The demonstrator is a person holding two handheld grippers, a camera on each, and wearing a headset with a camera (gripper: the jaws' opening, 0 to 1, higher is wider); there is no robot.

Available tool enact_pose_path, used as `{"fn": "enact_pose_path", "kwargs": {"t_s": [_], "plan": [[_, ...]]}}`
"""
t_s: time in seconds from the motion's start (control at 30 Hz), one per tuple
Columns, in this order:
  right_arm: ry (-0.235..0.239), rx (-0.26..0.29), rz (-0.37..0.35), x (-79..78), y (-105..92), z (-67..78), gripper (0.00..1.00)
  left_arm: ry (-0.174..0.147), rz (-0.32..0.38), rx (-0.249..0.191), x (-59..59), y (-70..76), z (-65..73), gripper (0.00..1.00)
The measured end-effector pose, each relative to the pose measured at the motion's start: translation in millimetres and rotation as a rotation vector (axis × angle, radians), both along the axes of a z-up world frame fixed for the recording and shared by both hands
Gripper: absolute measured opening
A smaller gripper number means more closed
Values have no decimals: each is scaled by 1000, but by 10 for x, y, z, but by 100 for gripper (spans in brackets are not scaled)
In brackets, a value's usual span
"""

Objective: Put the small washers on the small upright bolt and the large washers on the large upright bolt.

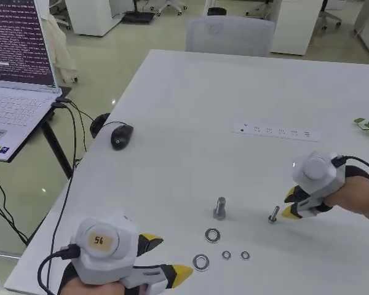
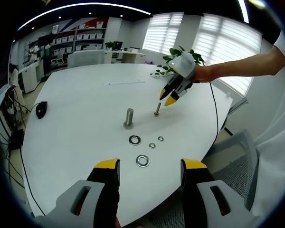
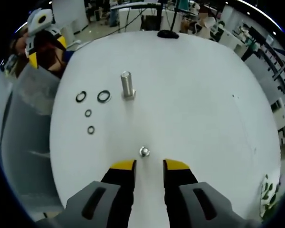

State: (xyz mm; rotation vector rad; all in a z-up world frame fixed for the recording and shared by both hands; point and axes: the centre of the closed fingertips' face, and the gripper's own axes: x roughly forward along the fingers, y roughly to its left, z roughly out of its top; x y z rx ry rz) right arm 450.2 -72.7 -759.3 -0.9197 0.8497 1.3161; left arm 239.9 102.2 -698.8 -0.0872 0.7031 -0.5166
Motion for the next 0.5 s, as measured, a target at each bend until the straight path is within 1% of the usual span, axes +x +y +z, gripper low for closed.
{"fn": "enact_pose_path", "kwargs": {"t_s": [0.03,0.07,0.2,0.23,0.27,0.37,0.5], "plan": [[-16,16,-21,15,-20,35,25,0,-1,0,1,2,-4,50],[-19,29,-42,3,-43,68,25,0,-1,0,0,3,-4,50],[10,87,-131,-90,-125,118,25,-2,-4,1,1,-1,2,50],[15,99,-145,-89,-150,113,25,-2,-4,-1,0,-6,7,50],[23,103,-157,-53,-201,91,25,-2,-5,-1,0,-9,9,50],[42,97,-196,-138,-333,10,25,0,-13,2,0,-21,0,50],[62,104,-237,-267,-430,-59,25,1,-20,2,5,-36,-2,50]]}}
